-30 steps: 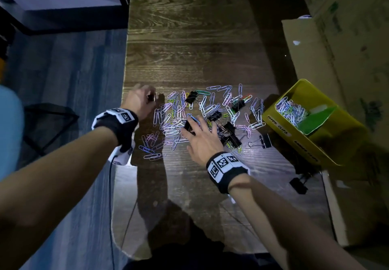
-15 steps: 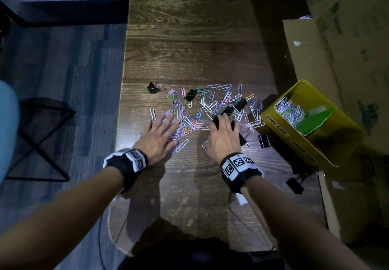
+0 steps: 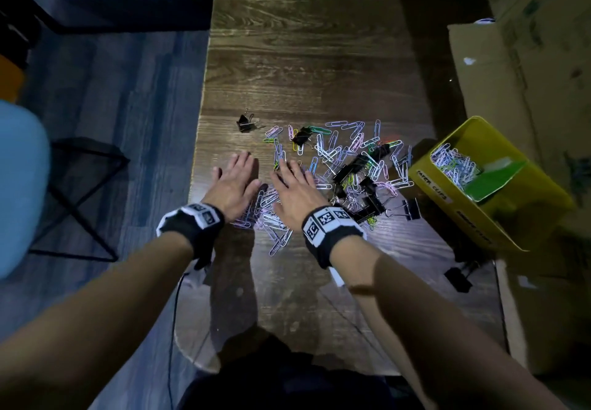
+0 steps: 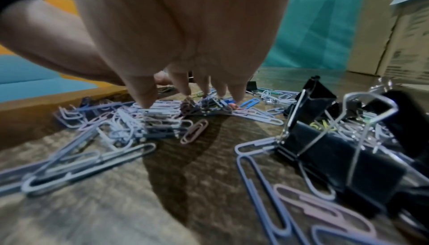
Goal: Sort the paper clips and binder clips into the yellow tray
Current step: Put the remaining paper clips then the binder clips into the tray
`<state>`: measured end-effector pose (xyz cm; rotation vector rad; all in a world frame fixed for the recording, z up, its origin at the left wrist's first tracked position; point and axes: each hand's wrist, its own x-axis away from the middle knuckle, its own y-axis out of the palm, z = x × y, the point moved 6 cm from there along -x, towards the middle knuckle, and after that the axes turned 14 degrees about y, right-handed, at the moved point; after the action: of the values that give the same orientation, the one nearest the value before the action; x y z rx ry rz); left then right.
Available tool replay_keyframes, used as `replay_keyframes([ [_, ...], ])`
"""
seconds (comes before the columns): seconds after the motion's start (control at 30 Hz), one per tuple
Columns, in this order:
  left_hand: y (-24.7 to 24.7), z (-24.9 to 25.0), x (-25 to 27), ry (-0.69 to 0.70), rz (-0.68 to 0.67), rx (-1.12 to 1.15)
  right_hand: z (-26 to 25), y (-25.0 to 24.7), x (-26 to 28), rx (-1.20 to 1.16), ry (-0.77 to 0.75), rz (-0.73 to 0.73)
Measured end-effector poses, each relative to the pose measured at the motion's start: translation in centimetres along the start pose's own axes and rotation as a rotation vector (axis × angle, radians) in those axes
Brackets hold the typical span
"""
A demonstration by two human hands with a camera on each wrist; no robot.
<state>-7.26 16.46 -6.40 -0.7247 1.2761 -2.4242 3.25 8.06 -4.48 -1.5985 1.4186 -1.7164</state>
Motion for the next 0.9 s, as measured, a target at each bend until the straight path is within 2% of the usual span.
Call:
replay_keyframes([
  [0.13, 2.0, 1.8, 0.8, 0.146, -0.133, -0.061, 0.0, 1.3, 1.3, -0.009, -0.046, -0.018],
  [0.27, 4.6, 3.9, 4.5, 0.264, -0.089, 0.047, 0.3, 3.4, 4.8, -0.087, -0.112, -0.014],
  [0.33, 4.3, 3.5, 6.1, 0.217, 0.040, 0.138, 0.9, 3.8, 6.3, -0.162, -0.117, 0.015],
  [0.43, 3.7, 1.6, 7.6, -0.015, 0.224, 0.189, 2.0, 3.5, 7.3, -0.248, -0.028, 0.091],
  [0.53, 4.8, 1.4, 7.7, -0.142, 0.193, 0.125, 2.0, 4.4, 7.8, -0.219, -0.004, 0.028],
  [0.63, 5.8, 3.5, 6.6, -0.100, 0.151, 0.154, 1.7, 5.2, 8.3, -0.202, -0.042, 0.026],
  [0.73, 6.9, 6.7, 6.0, 0.045, 0.065, 0.155, 2.2, 4.9, 8.4, -0.282, 0.027, 0.063],
  [0.8, 7.4, 7.6, 5.9, 0.065, 0.026, 0.213, 2.7, 4.4, 8.3, -0.283, 0.083, 0.077],
  [0.9, 6.0, 7.1, 6.3, 0.123, 0.093, 0.265, 2.8, 3.8, 7.9, -0.220, 0.116, 0.089],
])
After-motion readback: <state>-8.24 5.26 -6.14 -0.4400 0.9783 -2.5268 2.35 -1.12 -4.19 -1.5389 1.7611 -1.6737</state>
